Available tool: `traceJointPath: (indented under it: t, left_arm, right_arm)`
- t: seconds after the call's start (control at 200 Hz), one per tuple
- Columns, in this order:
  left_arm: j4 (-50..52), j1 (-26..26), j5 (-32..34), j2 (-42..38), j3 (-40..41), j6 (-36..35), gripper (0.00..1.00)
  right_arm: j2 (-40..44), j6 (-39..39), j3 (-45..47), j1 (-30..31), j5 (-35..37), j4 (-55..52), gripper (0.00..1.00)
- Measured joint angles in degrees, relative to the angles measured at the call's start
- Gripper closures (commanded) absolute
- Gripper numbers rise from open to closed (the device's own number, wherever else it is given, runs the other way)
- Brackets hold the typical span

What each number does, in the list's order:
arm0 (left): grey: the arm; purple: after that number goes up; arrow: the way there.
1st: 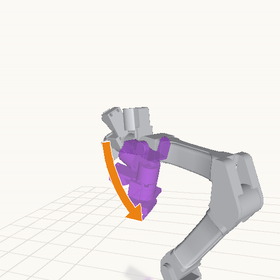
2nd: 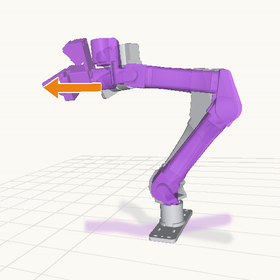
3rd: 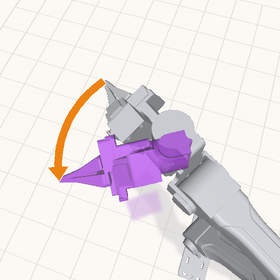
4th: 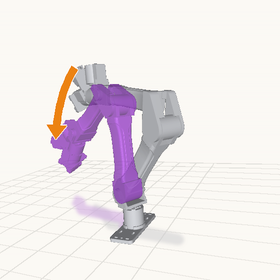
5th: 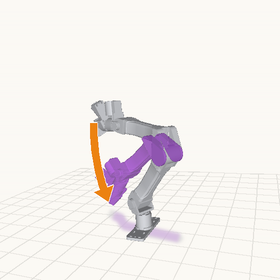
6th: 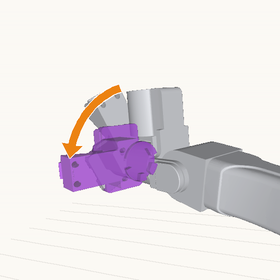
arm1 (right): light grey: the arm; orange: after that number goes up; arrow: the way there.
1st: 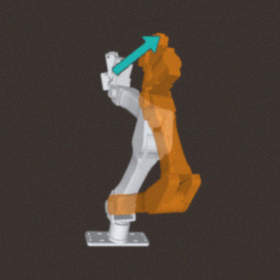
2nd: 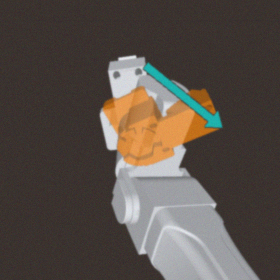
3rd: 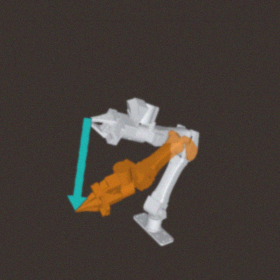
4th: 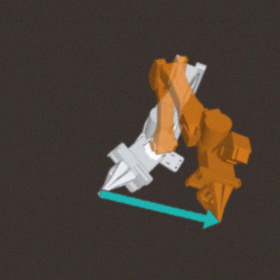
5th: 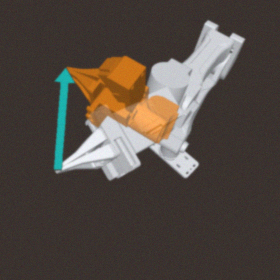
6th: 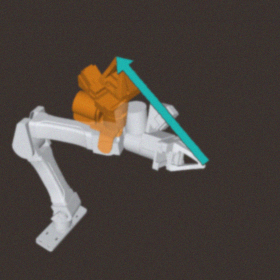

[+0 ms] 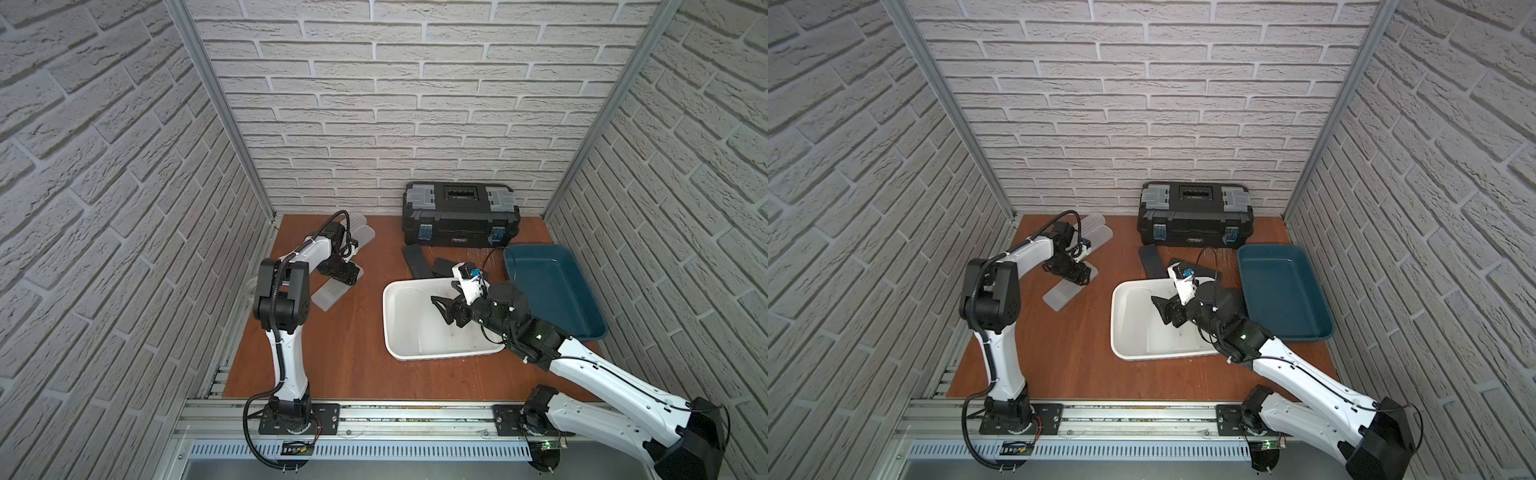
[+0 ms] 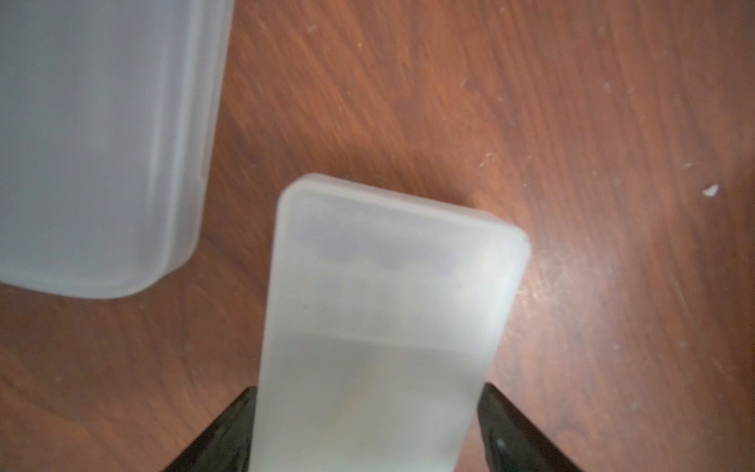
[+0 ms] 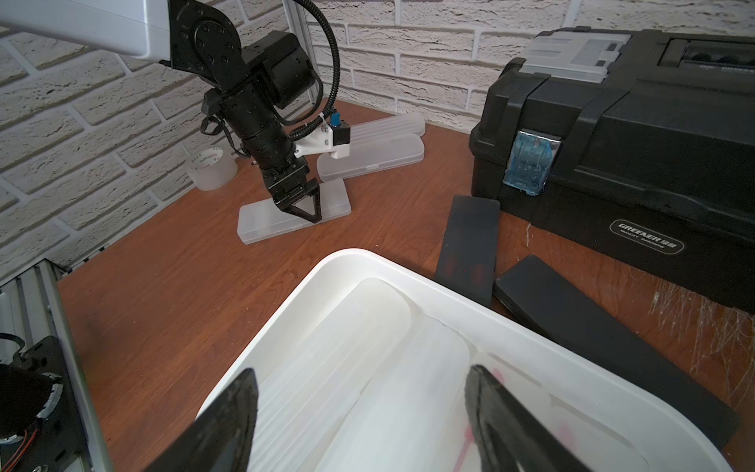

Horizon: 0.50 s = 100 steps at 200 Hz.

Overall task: Place the pencil cases by color into the storage box
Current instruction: Move the pencil case to the center of the board.

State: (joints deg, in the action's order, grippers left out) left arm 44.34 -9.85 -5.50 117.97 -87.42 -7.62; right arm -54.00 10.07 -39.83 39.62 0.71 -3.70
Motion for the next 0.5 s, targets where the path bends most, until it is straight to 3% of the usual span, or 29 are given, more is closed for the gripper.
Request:
traceJointPath:
  t: [0.315, 0.5]
  left_arm:
    - [4.37, -1.18, 3.1, 0.26, 0.39, 12.94, 0.24]
    - [2.69, -1.81, 2.1, -2.62, 5.38, 21.81, 0.24]
  right_arm:
    - [1.22, 0.02, 0.0, 0.48, -0.2, 0.0, 0.2]
    - [1.64, 0.09, 0.0, 0.92, -0.35, -0.07, 0.21]
